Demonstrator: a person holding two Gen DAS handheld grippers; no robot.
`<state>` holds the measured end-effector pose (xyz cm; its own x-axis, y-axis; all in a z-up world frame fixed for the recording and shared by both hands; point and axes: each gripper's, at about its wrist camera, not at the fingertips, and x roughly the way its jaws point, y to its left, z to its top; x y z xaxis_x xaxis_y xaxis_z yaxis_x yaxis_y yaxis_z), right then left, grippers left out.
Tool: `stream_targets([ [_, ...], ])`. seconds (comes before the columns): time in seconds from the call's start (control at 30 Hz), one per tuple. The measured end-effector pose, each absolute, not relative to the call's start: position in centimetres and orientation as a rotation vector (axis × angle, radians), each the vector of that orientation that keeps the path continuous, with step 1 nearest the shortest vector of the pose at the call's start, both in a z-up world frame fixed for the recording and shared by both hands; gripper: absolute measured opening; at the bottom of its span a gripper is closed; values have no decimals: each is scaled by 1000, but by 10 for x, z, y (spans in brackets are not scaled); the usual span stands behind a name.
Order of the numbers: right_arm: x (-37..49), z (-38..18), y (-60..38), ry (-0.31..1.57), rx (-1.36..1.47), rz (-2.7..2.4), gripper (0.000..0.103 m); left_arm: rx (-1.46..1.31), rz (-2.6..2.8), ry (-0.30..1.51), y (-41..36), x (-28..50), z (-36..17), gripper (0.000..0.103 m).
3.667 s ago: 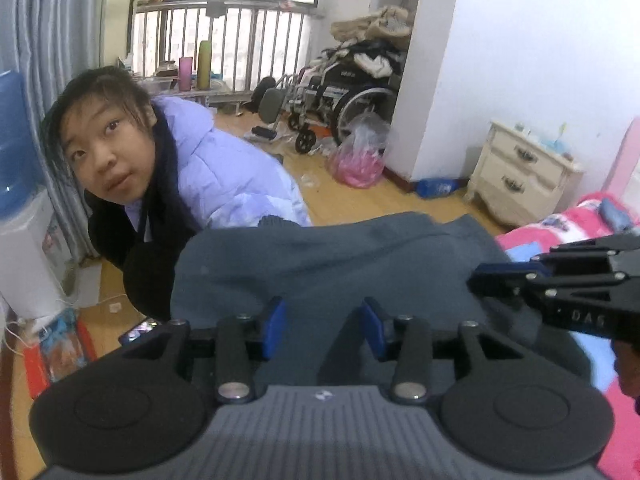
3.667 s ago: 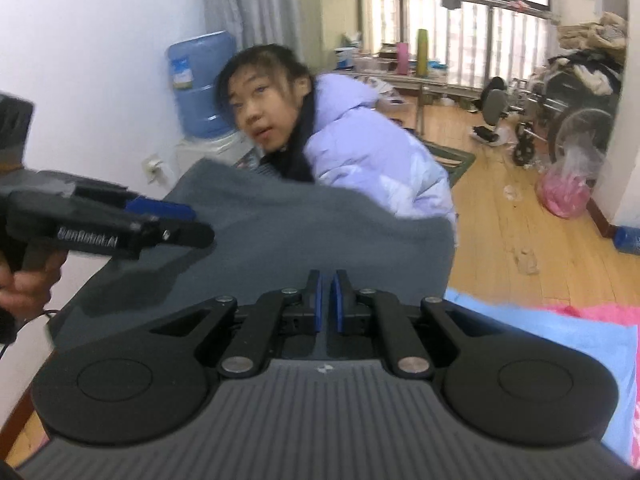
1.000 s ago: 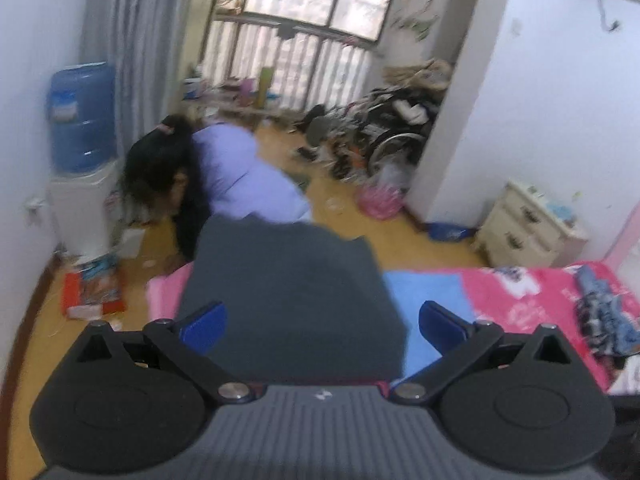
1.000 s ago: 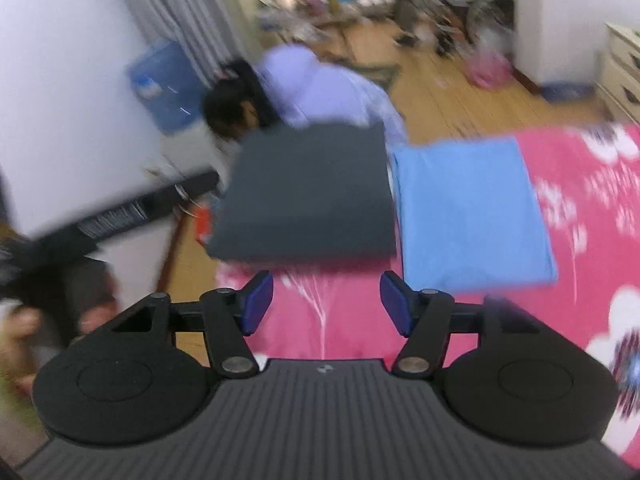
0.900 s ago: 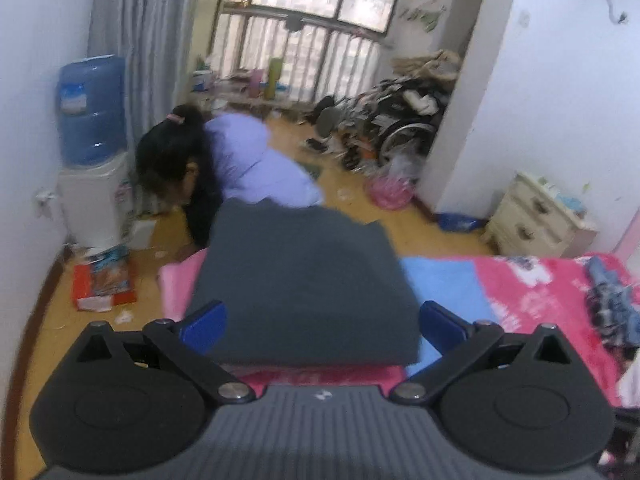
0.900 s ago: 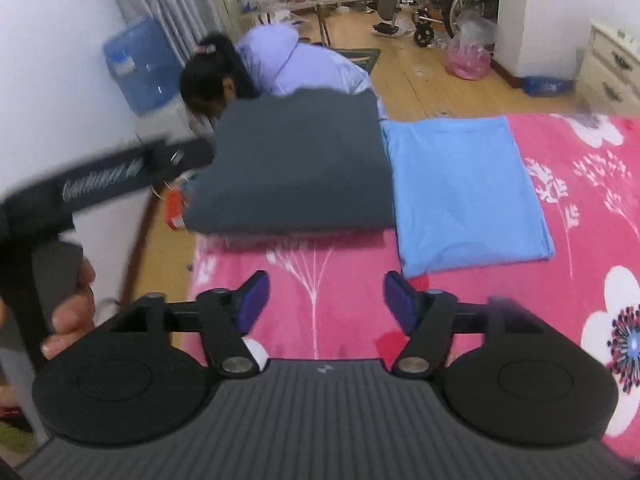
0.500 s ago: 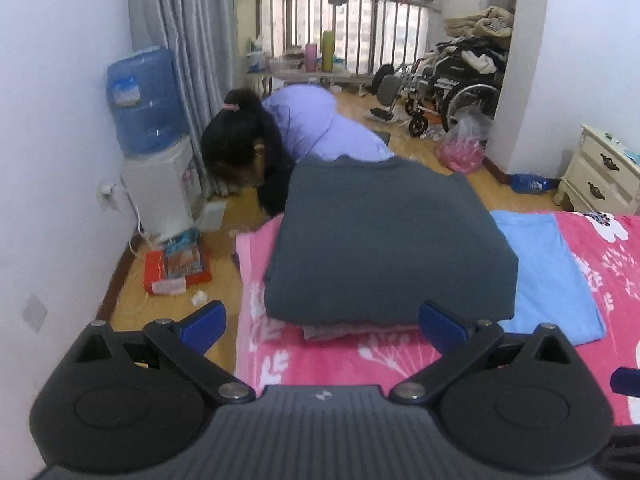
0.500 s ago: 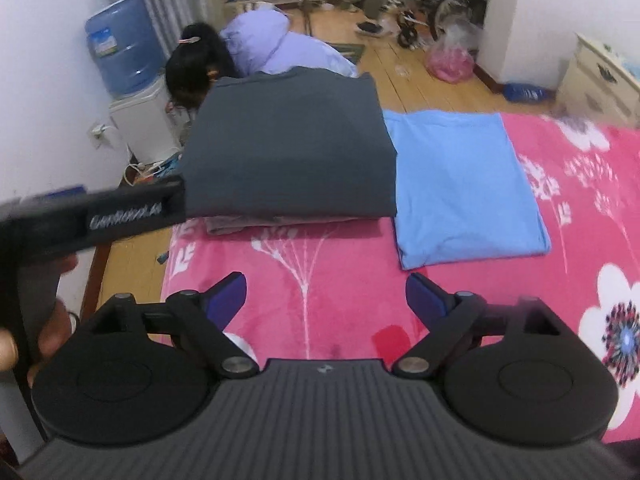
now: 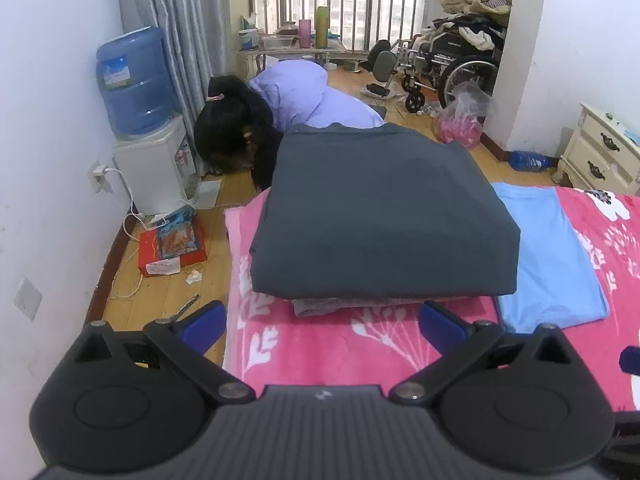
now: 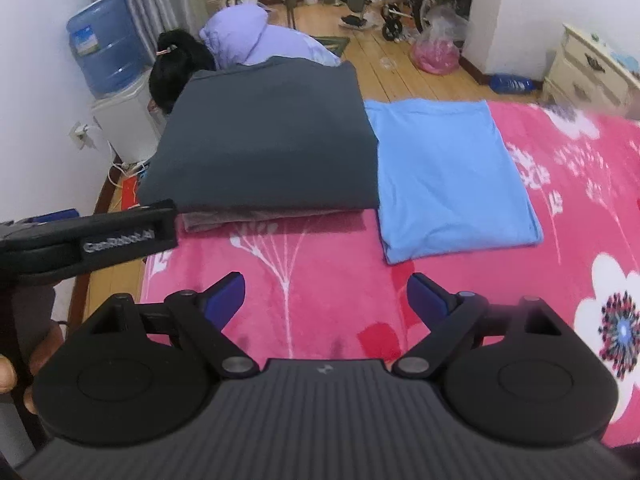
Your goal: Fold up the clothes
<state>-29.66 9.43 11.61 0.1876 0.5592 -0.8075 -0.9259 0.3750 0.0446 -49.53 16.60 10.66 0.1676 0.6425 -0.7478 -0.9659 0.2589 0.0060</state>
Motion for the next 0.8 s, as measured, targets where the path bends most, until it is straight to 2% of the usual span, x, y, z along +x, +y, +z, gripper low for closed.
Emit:
stream_targets([
  [0.8, -315, 115, 99, 808, -583, 1140, 93, -482, 1234, 729, 164, -488, 103, 103],
])
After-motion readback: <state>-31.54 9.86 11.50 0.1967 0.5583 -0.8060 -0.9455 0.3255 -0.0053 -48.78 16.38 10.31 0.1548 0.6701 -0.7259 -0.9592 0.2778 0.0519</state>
